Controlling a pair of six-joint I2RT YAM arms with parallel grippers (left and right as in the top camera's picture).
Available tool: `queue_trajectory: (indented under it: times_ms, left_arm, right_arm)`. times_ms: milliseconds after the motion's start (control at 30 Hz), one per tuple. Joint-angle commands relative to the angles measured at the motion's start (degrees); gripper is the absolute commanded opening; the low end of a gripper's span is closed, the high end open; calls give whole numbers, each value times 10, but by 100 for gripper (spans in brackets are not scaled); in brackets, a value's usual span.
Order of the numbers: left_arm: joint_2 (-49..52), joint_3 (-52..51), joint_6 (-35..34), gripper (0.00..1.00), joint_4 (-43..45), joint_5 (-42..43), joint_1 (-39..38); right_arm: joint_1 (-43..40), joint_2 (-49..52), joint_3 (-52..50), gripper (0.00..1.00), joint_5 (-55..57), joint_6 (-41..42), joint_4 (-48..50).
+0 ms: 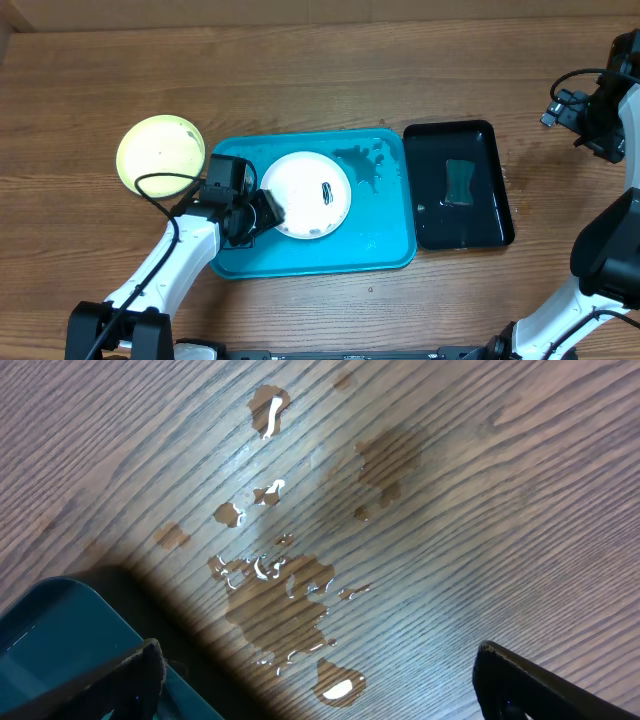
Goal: Clean dirty plates on tray and stack at the side
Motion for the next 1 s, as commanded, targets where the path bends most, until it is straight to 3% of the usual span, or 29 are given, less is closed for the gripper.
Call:
queue_trajectory:
  times_ms: [0, 133, 233, 467, 600, 800, 967]
  left_arm:
    - [2, 72, 100, 80, -48, 7, -2]
    - [5, 188, 127, 78, -166, -78, -2]
    - [11, 245, 152, 76, -204, -105, -2]
    - [50, 255, 162, 59, -210, -106, -4]
    - [108, 253, 162, 54, -216, -103, -4]
    - [194, 253, 162, 28, -217, -87, -4]
    - [231, 253, 162, 19, -214, -81, -4]
  right_arm:
    - [0, -7, 7, 100, -2, 2, 3]
    - [0, -7, 7, 100, -2, 2, 3]
    - [0, -7, 7, 100, -2, 2, 3]
    - [0, -7, 7, 100, -2, 2, 3]
    - [0, -7, 7, 100, -2, 2, 3]
    - [0, -7, 7, 100, -2, 2, 3]
    - [1, -7, 7, 100, -2, 2, 3]
